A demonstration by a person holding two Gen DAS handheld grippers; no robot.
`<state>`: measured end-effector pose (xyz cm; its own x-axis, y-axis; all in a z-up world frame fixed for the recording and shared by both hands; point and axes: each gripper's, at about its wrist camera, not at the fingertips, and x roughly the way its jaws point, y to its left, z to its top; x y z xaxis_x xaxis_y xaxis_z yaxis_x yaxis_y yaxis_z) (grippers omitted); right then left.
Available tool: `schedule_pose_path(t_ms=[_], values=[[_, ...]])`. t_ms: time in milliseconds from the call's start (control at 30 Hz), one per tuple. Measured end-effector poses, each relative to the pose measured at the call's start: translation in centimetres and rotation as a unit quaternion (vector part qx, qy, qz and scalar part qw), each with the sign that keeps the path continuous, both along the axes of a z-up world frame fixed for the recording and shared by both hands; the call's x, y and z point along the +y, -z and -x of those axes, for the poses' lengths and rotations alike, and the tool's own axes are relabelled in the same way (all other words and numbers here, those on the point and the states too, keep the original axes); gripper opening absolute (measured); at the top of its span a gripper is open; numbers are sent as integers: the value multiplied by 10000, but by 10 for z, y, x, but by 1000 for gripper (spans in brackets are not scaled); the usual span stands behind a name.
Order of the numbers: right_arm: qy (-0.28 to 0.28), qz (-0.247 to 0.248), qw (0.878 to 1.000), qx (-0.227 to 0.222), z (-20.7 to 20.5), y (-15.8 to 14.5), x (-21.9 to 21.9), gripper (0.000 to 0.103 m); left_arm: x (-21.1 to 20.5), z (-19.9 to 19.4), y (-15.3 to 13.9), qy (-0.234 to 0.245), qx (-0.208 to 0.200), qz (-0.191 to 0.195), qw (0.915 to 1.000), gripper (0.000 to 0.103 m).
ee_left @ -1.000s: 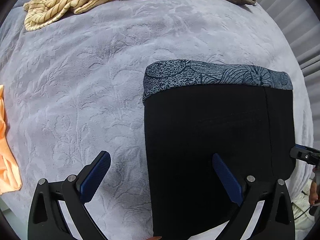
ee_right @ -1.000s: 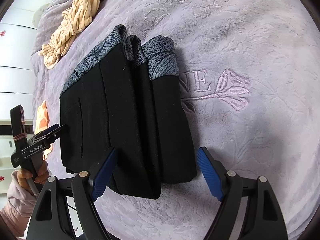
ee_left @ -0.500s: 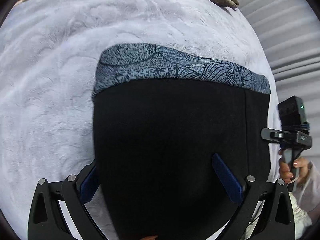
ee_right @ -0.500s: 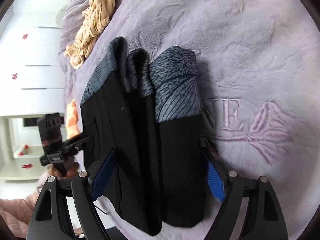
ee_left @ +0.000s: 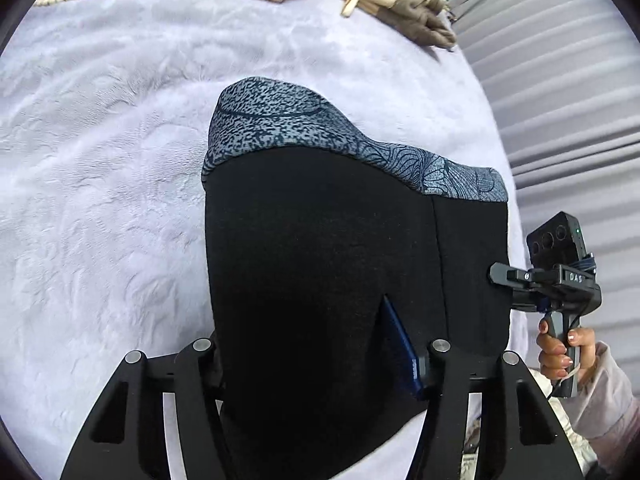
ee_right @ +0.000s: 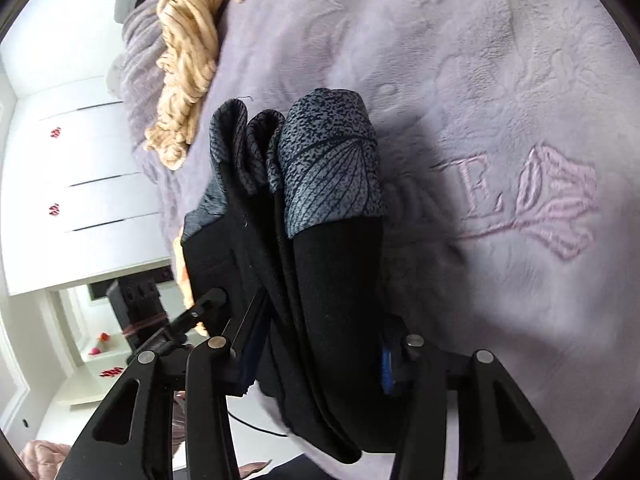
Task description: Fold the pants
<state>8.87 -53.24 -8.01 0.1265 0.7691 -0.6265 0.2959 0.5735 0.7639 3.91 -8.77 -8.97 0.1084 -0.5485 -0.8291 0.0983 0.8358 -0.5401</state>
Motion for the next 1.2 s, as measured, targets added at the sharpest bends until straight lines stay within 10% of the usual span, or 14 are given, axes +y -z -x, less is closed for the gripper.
schedule_pose_path(t_ms=[300, 467, 567, 633, 967, 1200], values=[[-121, -392, 9988, -268, 34, -45, 76, 49, 83, 47, -45, -66, -103, -397, 9991, 62], [-42, -460, 9986, -266, 51, -27, 136, 49, 123, 61, -24, -362, -60, -1214, 9919, 72], [-13, 175, 9994, 288, 61, 4, 155, 51, 143, 66, 5, -652, 289, -2305, 9705, 72], [-60, 686, 9954, 664, 65, 13, 158, 53, 160, 72, -2, -948, 277, -2031, 9742, 72], [-327, 1782, 9818, -565, 21, -68, 178, 27, 162, 25, -18, -1510, -322, -2546, 9546, 72], [-986, 2924, 9491, -639, -19, -34, 223, 26, 147, 15, 11, -1227, -236, -2974, 9465, 79]])
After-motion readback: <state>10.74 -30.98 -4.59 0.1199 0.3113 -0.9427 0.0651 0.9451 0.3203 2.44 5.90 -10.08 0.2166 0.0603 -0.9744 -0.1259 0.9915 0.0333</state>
